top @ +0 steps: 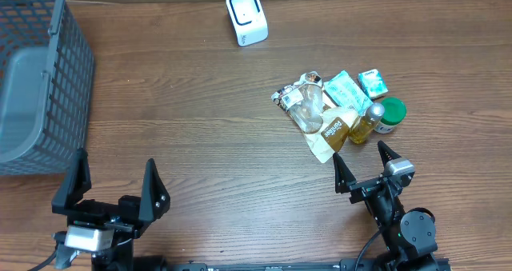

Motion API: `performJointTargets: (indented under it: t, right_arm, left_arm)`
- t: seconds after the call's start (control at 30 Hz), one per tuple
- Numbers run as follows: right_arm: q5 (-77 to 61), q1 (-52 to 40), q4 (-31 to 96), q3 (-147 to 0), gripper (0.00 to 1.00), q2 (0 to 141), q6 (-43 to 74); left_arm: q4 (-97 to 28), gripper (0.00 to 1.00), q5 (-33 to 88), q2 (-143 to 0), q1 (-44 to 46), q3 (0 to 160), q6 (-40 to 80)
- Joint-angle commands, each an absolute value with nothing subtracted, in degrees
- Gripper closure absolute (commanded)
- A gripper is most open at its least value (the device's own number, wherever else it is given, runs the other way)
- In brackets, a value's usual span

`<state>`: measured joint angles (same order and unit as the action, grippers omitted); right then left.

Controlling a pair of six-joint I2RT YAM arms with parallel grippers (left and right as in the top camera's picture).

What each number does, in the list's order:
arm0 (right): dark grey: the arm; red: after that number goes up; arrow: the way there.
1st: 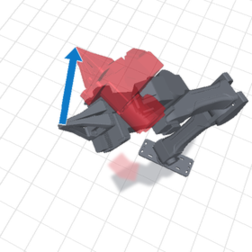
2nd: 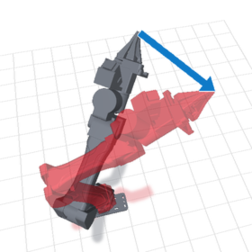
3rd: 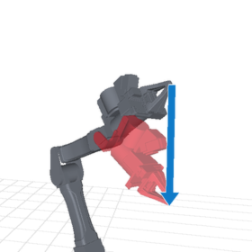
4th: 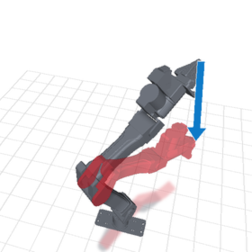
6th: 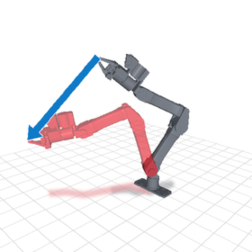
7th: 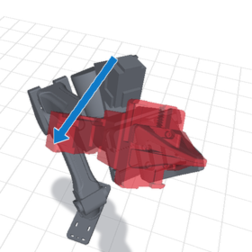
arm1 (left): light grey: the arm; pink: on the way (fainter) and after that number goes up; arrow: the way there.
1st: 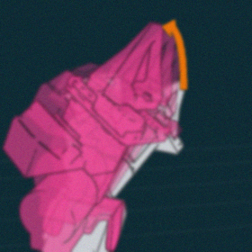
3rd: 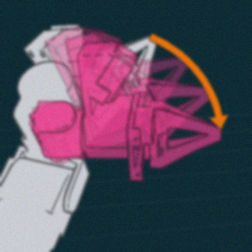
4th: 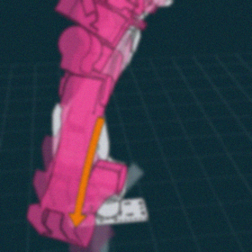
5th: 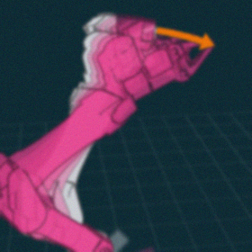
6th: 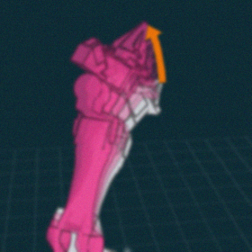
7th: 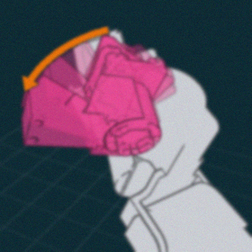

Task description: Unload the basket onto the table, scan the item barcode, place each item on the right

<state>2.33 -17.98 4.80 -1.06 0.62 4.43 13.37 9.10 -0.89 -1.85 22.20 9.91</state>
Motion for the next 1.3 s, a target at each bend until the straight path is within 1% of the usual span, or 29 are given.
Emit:
performJointTargets:
  t: [0.0, 0.17, 0.27, 0.47, 0.63, 0.73, 0.83, 0.97, 1.1, 1.27]
  right_arm:
    - [2.24, -17.61, 4.64, -0.47, 0.0, 0.16, 4.03]
    - [2.24, -17.61, 4.64, -0.47, 0.0, 0.16, 4.03]
    - [2.24, -17.61, 4.64, -0.47, 0.0, 0.16, 4.03]
    - [2.24, -17.61, 4.64, -0.47, 0.0, 0.16, 4.03]
    - [2.24, -17.61, 4.64, -0.47, 0.0, 0.16, 4.03]
    - [2.24, -17.61, 4.64, -0.47, 0.0, 0.16, 4.03]
    - [2.24, -17.61, 4.64, -0.47, 0.0, 0.16, 4.03]
    - [2.24, -17.61, 4.64, -0.47, 0.0, 0.16, 4.03]
    - [2.24, -17.61, 4.64, -0.47, 0.0, 0.16, 4.01]
    - [2.24, -17.61, 4.64, -0.47, 0.0, 0.16, 4.03]
  left_arm:
    - [23.31, 0.0, 8.36, -0.21, -1.56, 15.64, 8.78]
    - [36.36, 0.0, 7.25, -0.21, -1.56, 7.07, 8.8]
    - [38.68, 0.0, 5.28, -0.21, -1.56, 4.19, 8.8]
    - [38.35, 0.0, 1.08, -0.21, -1.56, 0.19, 8.78]
    - [30.83, 0.0, -1.67, -0.21, -1.58, 0.27, 8.75]
    - [21.85, 0.0, -4.62, -0.19, -1.56, 0.25, 8.78]
    - [12.27, 0.0, -4.82, -0.21, -1.56, 0.25, 8.75]
    - [2.79, 0.0, -6.22, -0.19, -1.56, 0.25, 8.75]
    - [-3.73, 0.0, -6.2, -0.19, -1.56, 0.25, 8.75]
    - [-3.86, 0.0, -5.87, -0.19, -1.54, 0.25, 7.73]
